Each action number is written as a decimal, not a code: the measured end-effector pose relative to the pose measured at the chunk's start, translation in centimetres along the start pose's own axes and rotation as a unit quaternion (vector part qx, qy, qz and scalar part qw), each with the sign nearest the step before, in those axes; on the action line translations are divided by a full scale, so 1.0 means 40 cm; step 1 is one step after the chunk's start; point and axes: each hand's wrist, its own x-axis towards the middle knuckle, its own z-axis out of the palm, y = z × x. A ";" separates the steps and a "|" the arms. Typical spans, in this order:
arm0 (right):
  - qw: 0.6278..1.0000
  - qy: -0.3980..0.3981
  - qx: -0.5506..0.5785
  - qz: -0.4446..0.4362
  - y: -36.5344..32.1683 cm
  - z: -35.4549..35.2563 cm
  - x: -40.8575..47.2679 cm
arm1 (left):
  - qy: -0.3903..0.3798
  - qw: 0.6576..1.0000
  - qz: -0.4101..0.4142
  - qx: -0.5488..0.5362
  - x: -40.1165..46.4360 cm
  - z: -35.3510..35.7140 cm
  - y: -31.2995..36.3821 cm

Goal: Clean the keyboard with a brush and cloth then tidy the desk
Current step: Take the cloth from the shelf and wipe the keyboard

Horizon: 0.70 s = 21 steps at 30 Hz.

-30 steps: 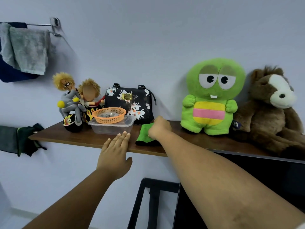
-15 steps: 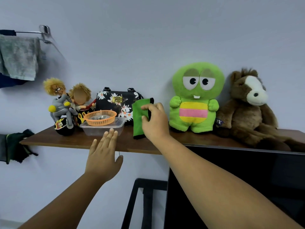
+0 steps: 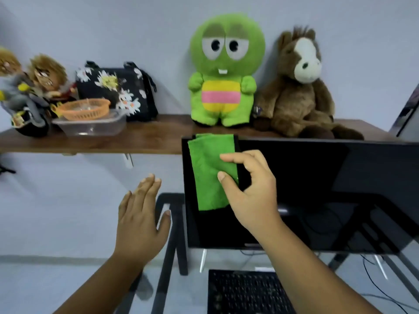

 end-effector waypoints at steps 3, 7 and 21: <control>0.996 -0.060 -0.015 0.057 0.078 -0.080 -0.123 | -0.070 0.997 -0.010 -0.008 -0.102 0.081 0.051; 0.977 -0.137 -0.043 0.158 0.204 -0.149 -0.279 | -0.167 0.985 -0.042 -0.006 -0.225 0.186 0.079; 0.858 -0.332 -0.216 0.326 0.526 -0.177 -0.577 | -0.413 0.897 -0.148 0.059 -0.440 0.388 0.096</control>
